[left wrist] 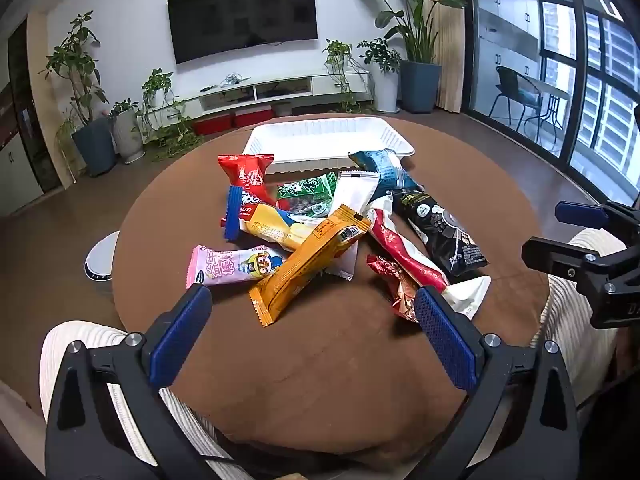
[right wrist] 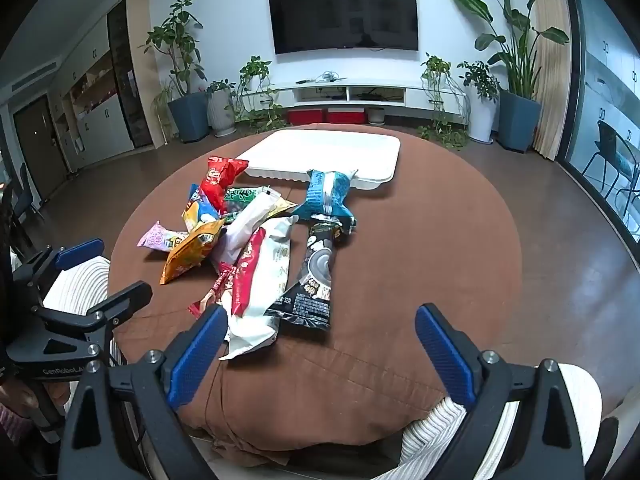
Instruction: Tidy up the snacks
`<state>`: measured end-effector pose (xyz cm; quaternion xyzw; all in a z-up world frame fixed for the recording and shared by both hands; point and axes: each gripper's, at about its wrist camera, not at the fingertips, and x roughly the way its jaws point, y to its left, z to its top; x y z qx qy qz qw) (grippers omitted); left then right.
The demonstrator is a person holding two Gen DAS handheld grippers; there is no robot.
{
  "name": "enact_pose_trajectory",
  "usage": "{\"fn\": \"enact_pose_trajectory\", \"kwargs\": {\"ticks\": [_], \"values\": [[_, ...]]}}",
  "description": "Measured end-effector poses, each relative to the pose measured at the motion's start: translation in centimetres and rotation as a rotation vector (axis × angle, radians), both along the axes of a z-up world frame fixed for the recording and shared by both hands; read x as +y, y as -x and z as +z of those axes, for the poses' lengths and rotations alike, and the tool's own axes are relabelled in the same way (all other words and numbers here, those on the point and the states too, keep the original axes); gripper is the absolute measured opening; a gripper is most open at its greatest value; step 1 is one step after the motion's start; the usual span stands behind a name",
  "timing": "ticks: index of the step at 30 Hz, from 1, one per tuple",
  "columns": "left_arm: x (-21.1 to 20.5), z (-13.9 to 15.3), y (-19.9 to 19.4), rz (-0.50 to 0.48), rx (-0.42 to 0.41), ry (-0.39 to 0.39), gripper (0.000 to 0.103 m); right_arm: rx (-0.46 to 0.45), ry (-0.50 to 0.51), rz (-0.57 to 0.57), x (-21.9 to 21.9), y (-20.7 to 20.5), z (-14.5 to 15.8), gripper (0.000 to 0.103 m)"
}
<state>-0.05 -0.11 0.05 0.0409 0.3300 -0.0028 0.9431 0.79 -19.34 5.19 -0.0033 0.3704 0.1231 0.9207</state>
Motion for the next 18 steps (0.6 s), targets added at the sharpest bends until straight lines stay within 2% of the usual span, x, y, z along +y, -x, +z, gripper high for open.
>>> {"fn": "enact_pose_trajectory", "kwargs": {"ticks": [18], "values": [[-0.67,0.12,0.68,0.001,0.004,0.007,0.103,-0.013,-0.013,0.001,-0.15,0.27,0.15,0.097]]}}
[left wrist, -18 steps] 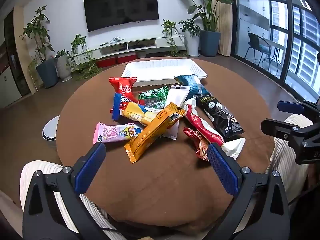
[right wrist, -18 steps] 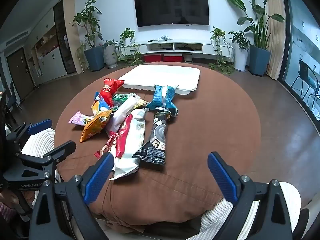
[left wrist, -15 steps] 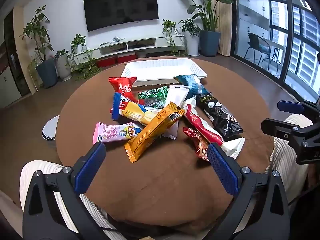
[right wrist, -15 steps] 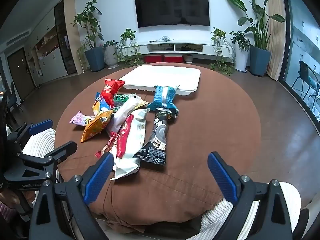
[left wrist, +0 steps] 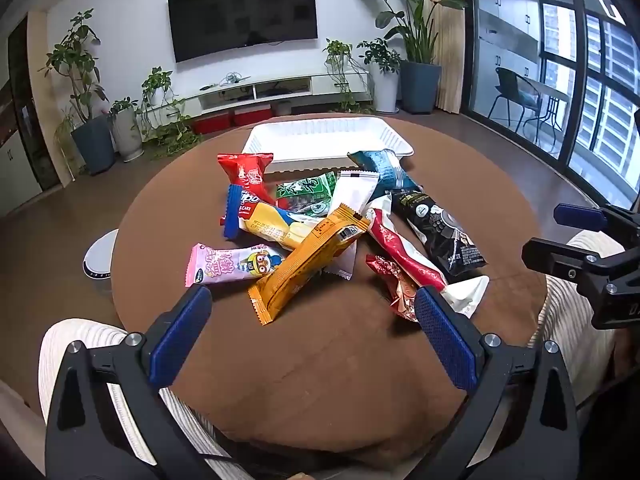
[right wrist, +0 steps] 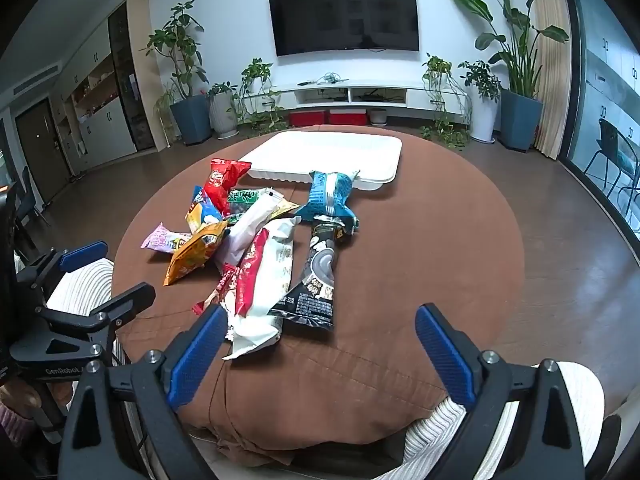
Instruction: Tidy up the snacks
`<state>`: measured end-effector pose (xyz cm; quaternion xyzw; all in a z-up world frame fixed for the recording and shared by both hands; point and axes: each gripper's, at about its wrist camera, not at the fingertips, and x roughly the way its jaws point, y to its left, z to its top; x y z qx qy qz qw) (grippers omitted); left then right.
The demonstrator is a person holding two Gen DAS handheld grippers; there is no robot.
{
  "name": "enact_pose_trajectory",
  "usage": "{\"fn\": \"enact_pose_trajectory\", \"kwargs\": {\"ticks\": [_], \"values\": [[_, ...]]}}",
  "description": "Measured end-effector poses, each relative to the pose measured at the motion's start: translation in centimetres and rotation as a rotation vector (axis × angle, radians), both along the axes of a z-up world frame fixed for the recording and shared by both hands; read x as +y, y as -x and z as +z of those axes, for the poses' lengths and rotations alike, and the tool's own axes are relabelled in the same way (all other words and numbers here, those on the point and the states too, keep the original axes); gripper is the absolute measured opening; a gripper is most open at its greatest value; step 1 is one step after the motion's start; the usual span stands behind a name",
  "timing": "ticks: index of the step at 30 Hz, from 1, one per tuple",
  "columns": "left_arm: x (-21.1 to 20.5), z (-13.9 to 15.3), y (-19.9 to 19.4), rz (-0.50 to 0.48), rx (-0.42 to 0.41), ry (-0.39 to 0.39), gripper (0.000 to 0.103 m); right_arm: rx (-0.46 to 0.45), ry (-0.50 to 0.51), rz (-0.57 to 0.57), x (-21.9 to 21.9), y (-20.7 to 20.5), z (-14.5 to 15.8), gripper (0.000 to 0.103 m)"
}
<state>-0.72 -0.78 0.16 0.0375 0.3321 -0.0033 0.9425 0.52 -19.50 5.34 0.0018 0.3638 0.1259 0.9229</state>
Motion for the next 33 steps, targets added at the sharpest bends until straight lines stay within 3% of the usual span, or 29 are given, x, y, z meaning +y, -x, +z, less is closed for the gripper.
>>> {"fn": "enact_pose_trajectory", "kwargs": {"ticks": [33], "values": [[0.85,0.18,-0.48,0.002,0.003,0.012,0.103,0.0,0.0,0.0,-0.06,0.04,-0.07,0.097]]}}
